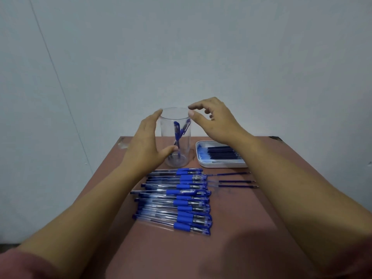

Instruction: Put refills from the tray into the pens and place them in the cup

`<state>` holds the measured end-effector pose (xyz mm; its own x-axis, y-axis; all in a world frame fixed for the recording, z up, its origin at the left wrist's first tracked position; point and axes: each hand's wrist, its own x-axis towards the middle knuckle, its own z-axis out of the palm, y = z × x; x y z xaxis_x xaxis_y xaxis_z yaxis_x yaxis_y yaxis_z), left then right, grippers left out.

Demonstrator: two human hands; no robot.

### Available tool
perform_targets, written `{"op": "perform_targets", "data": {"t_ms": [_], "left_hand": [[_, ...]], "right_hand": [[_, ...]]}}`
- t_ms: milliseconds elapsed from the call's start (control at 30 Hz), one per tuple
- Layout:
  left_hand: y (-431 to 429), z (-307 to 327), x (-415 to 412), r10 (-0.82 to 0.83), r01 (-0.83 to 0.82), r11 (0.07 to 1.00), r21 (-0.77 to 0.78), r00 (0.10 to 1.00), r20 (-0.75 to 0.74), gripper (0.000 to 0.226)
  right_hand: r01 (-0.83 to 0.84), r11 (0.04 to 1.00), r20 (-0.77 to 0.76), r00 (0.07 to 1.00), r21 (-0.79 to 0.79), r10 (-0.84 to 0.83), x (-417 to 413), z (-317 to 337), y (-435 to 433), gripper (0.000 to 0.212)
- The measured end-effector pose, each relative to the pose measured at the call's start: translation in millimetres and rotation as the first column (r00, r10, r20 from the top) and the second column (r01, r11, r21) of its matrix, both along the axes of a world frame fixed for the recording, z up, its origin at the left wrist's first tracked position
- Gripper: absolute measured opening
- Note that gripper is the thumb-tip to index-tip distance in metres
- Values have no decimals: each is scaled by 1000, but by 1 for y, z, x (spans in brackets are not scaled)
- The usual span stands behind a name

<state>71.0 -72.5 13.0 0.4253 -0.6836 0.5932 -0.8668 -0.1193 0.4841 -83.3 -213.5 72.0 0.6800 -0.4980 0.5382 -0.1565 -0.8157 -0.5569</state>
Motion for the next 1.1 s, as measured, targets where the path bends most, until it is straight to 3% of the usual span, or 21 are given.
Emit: {"op": "perform_targets", "data": {"t_ms": [100, 233, 367, 600, 767, 900, 1100], "left_hand": [[21, -5, -21, 66, -66, 998, 4, 997, 46, 94], [52, -17, -43, -106, 78, 953, 294, 991, 83, 74], [65, -37, -50, -199, 118, 865, 488, 973, 119, 87], [69, -50, -52, -190, 85, 860, 503, 968, 163, 88], [68, -50, -53, -182, 74, 862, 502, 969, 168, 89], [68, -50, -54, -178, 67, 863, 501, 968, 177, 89], [69, -50, -54, -174, 64, 863, 501, 969, 175, 90]], "right_hand": [[7, 1000, -4, 1000, -9, -7, -24, -7, 8, 24], [-23, 1000, -107, 994, -18, 21, -51, -36, 18, 17], [-58, 998, -263, 963, 4, 57, -62, -63, 30, 17], [-102, 995, -339, 936, 6, 98, -68, -80, 43, 14], [-109, 994, -396, 914, -29, 89, -71, -81, 48, 23], [-106, 994, -390, 917, -31, 86, -70, -79, 51, 15], [-101, 994, -423, 903, -39, 75, -68, -83, 52, 27]]}}
